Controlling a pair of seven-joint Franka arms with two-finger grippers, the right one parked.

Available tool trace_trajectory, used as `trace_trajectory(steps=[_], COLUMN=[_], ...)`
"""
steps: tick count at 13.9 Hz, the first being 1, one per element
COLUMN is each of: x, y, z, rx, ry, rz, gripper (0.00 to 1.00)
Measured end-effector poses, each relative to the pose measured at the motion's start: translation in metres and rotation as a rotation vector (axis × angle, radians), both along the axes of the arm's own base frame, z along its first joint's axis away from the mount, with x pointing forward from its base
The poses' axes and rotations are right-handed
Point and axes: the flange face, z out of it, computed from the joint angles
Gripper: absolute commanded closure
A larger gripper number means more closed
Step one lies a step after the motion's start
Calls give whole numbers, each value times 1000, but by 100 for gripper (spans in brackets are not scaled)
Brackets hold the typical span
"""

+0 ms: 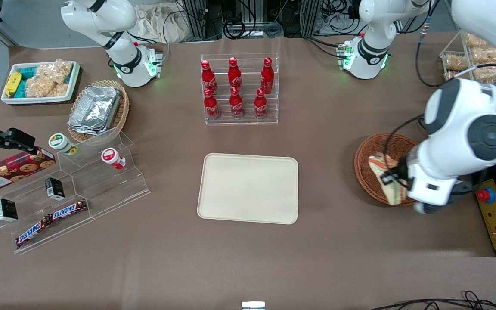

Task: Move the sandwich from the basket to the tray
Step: 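Carry the sandwich with the left gripper over the beige tray, then lower the sandwich onto the tray and open the left gripper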

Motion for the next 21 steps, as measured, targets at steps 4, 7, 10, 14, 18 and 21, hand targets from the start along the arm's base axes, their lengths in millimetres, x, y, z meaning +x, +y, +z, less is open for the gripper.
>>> trace_trajectory(steps=[4, 7, 10, 14, 18, 21], x=[-18, -16, -24, -40, -46, -39], y=[-100, -155, -193, -234, -243, -237], z=[-42, -87, -130, -192, -225, -226], rx=[-38, -116, -156, -152, -136, -135], ry=[22, -28, -19, -9, 8, -7], rz=[-180, -243, -282, -288, -264, -236], gripper=[100, 100, 100, 100, 98, 33])
